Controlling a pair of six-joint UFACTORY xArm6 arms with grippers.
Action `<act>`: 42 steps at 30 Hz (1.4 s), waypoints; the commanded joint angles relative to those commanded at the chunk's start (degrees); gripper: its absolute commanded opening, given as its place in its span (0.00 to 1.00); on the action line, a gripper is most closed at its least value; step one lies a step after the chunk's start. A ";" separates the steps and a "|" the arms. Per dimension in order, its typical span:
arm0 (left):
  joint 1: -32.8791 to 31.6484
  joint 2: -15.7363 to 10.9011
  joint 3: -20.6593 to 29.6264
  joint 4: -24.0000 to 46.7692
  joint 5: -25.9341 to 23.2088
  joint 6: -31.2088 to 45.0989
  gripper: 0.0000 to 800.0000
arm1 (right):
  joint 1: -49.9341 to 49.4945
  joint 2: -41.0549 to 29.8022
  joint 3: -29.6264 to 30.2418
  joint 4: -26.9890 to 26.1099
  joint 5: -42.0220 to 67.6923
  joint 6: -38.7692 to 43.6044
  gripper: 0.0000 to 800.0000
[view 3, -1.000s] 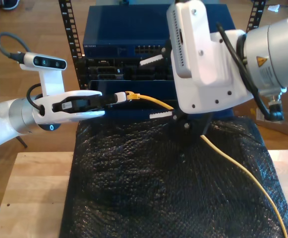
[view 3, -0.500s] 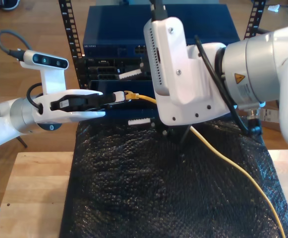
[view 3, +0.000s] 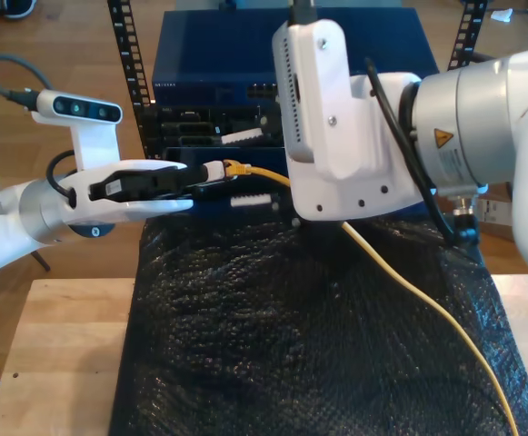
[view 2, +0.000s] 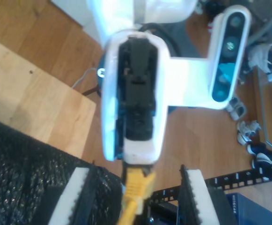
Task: Grab the cable and plug it in
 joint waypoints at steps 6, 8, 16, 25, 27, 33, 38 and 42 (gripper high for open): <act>0.00 0.00 -0.09 0.00 0.09 0.70 0.04 | -0.18 -0.09 0.09 0.09 -0.09 0.09 0.47; 0.00 0.00 -0.09 -0.09 0.35 0.70 0.04 | -0.26 -0.09 0.09 0.18 -0.09 0.09 0.42; 0.00 0.00 -0.18 -0.09 0.53 0.70 0.04 | -0.35 -0.18 0.09 0.53 -0.09 0.09 0.39; -0.09 0.18 -0.26 -0.09 0.53 0.62 0.04 | -0.35 -0.26 0.09 0.97 0.00 0.09 0.34; 0.00 0.62 -0.26 -0.09 0.53 0.62 0.04 | -0.35 -0.26 0.09 1.05 0.00 0.09 0.34; 0.00 0.70 -0.35 -0.09 0.53 0.62 0.04 | -0.35 -0.79 0.18 1.05 0.00 0.09 0.28; -0.09 0.70 -0.35 -0.09 0.62 0.53 0.04 | -0.26 -0.88 0.53 1.05 0.00 0.18 0.23; -0.09 0.70 -0.35 -0.18 0.62 0.53 0.04 | -0.26 -0.79 0.62 1.05 0.00 0.09 0.23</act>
